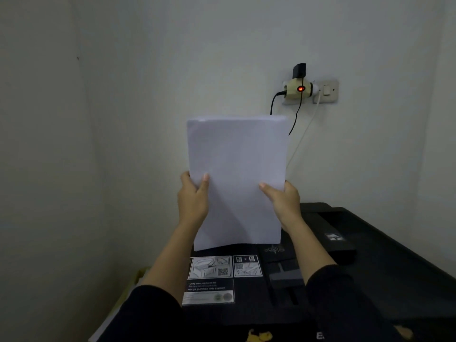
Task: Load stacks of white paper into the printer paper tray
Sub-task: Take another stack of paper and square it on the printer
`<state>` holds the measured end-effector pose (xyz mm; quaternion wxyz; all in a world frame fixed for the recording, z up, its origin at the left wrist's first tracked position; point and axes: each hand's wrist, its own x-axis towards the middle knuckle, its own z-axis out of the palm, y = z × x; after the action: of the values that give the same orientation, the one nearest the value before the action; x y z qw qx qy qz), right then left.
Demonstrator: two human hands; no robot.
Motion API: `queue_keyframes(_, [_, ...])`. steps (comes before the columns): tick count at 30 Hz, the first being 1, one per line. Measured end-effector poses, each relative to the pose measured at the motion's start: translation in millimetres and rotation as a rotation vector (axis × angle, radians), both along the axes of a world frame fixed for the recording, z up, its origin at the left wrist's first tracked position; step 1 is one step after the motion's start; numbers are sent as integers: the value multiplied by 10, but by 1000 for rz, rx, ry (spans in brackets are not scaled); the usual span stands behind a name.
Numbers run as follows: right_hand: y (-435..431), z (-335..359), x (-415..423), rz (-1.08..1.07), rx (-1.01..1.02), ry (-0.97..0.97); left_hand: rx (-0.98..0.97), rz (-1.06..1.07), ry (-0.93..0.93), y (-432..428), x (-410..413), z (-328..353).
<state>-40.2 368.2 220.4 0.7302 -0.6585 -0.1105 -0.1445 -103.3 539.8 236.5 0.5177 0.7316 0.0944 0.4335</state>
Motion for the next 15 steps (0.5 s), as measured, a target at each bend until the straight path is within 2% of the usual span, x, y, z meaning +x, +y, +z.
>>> queue_keyframes(5, [8,18,53,-42,-35,-37,18,12,9,69,73,-16])
queue_keyframes(8, [-5,4,96,-59,-108,-51,-72,-54,-15,137,111,-50])
queue_keyframes(11, [-26,-25,139,5,-13,11,-180,-151,-14,126,81,-106])
queue_keyframes(15, [-18,-47,155,72,29,73,-144,-93,-15,53,82,-122])
